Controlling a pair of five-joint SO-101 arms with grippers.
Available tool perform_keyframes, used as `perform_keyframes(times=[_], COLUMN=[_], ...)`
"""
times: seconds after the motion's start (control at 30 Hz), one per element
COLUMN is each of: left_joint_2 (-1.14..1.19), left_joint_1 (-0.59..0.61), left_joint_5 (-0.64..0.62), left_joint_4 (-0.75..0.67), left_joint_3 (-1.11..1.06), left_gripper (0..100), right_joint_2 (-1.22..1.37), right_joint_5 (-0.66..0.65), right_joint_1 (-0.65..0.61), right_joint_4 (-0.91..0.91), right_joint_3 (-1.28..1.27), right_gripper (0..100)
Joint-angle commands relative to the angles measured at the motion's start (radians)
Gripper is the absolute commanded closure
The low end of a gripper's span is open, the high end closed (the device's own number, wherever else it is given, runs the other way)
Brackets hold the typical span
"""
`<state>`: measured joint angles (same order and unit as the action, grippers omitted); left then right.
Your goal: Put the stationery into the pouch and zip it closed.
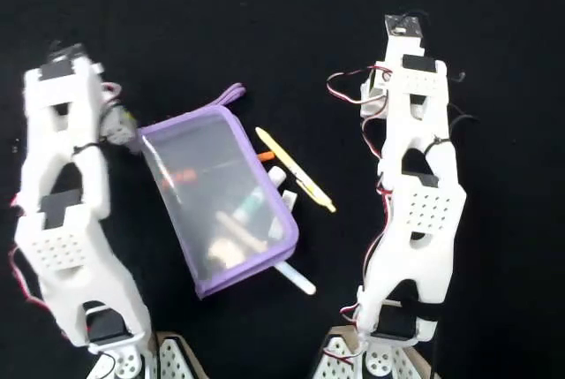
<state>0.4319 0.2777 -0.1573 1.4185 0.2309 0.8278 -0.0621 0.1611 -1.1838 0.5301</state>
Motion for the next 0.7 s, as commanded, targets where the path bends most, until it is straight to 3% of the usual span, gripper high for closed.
perform_keyframes(times=[0.0,0.5,0.67], left_joint_2=[0.014,0.04,0.04], left_joint_1=[-0.102,-0.443,-0.443], left_joint_5=[0.009,0.011,0.017], left_joint_4=[-0.083,-0.23,-0.227], left_joint_3=[0.004,0.027,0.022], left_gripper=[80,80,80], right_joint_2=[0.005,0.005,0.005], right_joint_5=[0.0,0.0,0.0], right_joint_1=[0.017,0.018,0.02], right_joint_4=[0.044,0.044,0.044], right_joint_3=[0.035,0.036,0.036], right_gripper=[82.8,82.8,82.8])
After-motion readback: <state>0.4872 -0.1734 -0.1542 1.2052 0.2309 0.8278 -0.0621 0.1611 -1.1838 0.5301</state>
